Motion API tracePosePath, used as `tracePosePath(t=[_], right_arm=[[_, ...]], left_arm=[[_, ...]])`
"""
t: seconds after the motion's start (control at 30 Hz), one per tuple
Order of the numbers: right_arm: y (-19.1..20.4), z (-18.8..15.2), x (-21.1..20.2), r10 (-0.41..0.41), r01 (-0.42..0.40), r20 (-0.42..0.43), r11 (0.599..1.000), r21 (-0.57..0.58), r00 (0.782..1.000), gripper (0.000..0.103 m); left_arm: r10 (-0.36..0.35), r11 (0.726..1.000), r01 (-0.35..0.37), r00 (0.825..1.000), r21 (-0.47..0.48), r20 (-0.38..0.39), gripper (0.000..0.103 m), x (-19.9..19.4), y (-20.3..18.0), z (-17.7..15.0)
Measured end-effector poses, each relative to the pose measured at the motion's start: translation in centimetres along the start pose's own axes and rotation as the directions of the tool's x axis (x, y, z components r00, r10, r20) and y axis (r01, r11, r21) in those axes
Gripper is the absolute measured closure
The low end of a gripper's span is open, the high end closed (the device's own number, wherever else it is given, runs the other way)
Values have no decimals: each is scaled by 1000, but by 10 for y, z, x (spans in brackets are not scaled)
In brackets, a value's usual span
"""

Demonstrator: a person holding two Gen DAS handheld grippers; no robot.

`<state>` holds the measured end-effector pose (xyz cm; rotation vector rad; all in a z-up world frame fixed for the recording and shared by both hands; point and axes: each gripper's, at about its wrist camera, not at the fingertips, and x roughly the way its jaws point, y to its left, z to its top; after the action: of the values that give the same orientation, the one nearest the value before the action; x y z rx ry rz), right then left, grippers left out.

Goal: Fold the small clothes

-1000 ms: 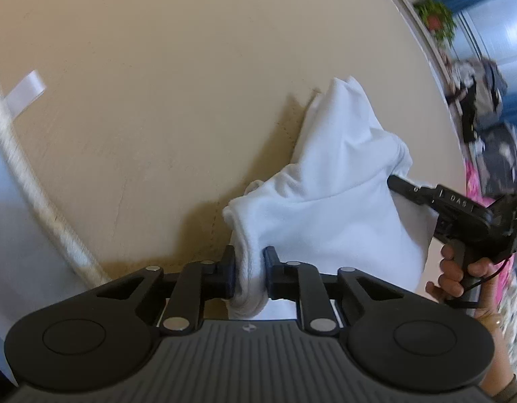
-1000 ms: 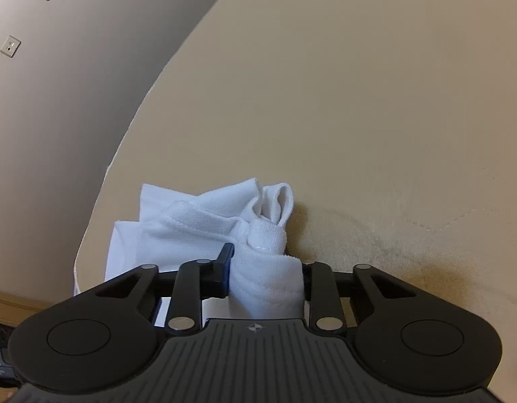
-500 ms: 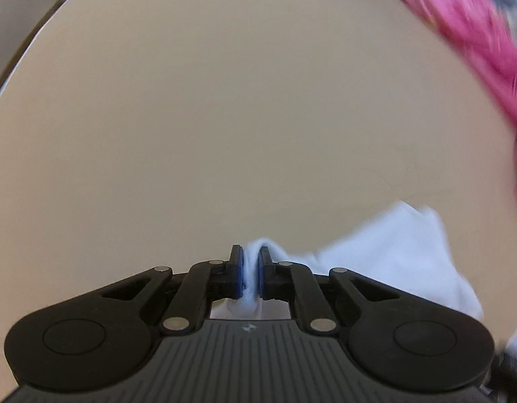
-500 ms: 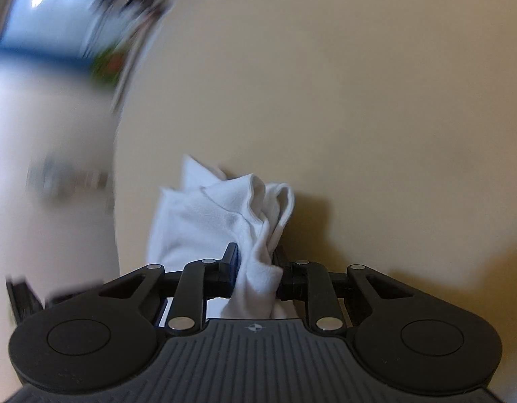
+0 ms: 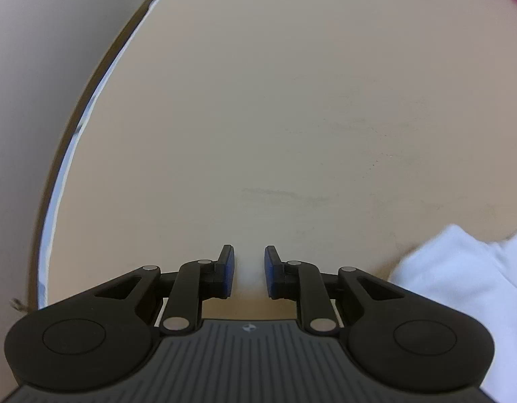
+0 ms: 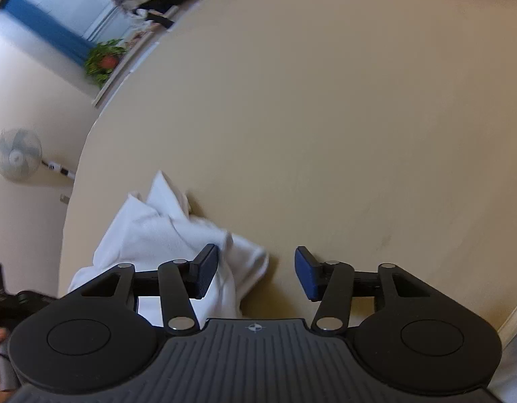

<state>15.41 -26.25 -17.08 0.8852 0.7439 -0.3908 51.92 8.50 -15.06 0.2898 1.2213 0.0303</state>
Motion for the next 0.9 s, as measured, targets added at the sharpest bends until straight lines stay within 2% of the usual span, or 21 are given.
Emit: tracePosePath(t=[0.03, 0.07, 0.1, 0.13, 0.2, 0.27, 0.3, 0.33, 0.37, 0.4, 0.47, 0.53, 0.6, 0.63, 0.7, 0.77, 0.83, 0.87, 0.9], right_arm=[[6, 3, 2, 17, -16, 21, 999, -52, 1000, 49], [15, 8, -1, 48, -43, 41, 991, -126, 998, 49], [25, 13, -3, 80, -68, 52, 977, -200, 995, 49], [42, 18, -2, 110, -90, 57, 957, -274, 992, 49], [70, 18, 7, 141, -115, 34, 903, -413, 989, 49], [89, 14, 28, 94, -89, -13, 872, -481, 995, 49], [92, 11, 43, 30, -43, -33, 869, -493, 999, 50], [90, 7, 62, -81, 47, -44, 859, -510, 996, 48], [86, 6, 73, -134, 93, -47, 863, -497, 990, 34], [75, 8, 76, -144, 105, -56, 893, -438, 988, 27], [58, 13, 59, -129, 97, -74, 939, -329, 989, 27], [46, 13, 28, -124, 97, -71, 949, -300, 990, 27], [40, 1, -9, -106, 88, -31, 929, -360, 994, 25], [37, -10, -30, -87, 73, -15, 903, -424, 996, 20], [41, -30, -46, -72, 50, -18, 840, -540, 997, 15], [48, -51, -40, -81, 72, 18, 742, -666, 997, 15], [42, -63, -19, -173, 162, 60, 668, -726, 983, 16], [35, -68, -10, -230, 206, 70, 646, -735, 971, 18], [27, -67, 0, -316, 247, 46, 631, -735, 947, 21]], left_arm=[[-47, 999, 47, 999, -15, 26, 62, -12, 7, -7], [-88, 996, 89, 995, -20, 53, 42, -23, 10, -13], [-122, 992, 124, 989, -20, 86, 32, -34, 10, -20], [-142, 989, 144, 982, -11, 127, 15, -46, 7, -29], [-96, 995, 97, 981, 1, 170, 7, -63, -6, -44], [-27, 999, 30, 982, -12, 188, 6, -73, -21, -62], [-17, 1000, 20, 982, -13, 187, 6, -77, -27, -73], [-17, 1000, 20, 984, -13, 177, 6, -80, -33, -86], [-20, 1000, 22, 985, -12, 169, 6, -85, -38, -100], [-21, 1000, 24, 986, -16, 166, 6, -86, -57, -103], [-15, 999, 21, 988, -41, 152, 6, -99, -60, -135], [-3, 997, 11, 992, -70, 126, 5, -115, -60, -172], [34, 996, -26, 995, -84, 92, 5, -125, -63, -196], [41, 995, -33, 995, -90, 89, 5, -143, -55, -232], [43, 996, -35, 994, -81, 98, 5, -157, -62, -255], [46, 998, -41, 993, -50, 110, 4, -160, -67, -263], [59, 998, -56, 991, -25, 117, 4, -163, -68, -275], [69, 998, -67, 989, -19, 130, 4, -172, -82, -284], [80, 997, -78, 986, -17, 147, 4, -179, -81, -294]])
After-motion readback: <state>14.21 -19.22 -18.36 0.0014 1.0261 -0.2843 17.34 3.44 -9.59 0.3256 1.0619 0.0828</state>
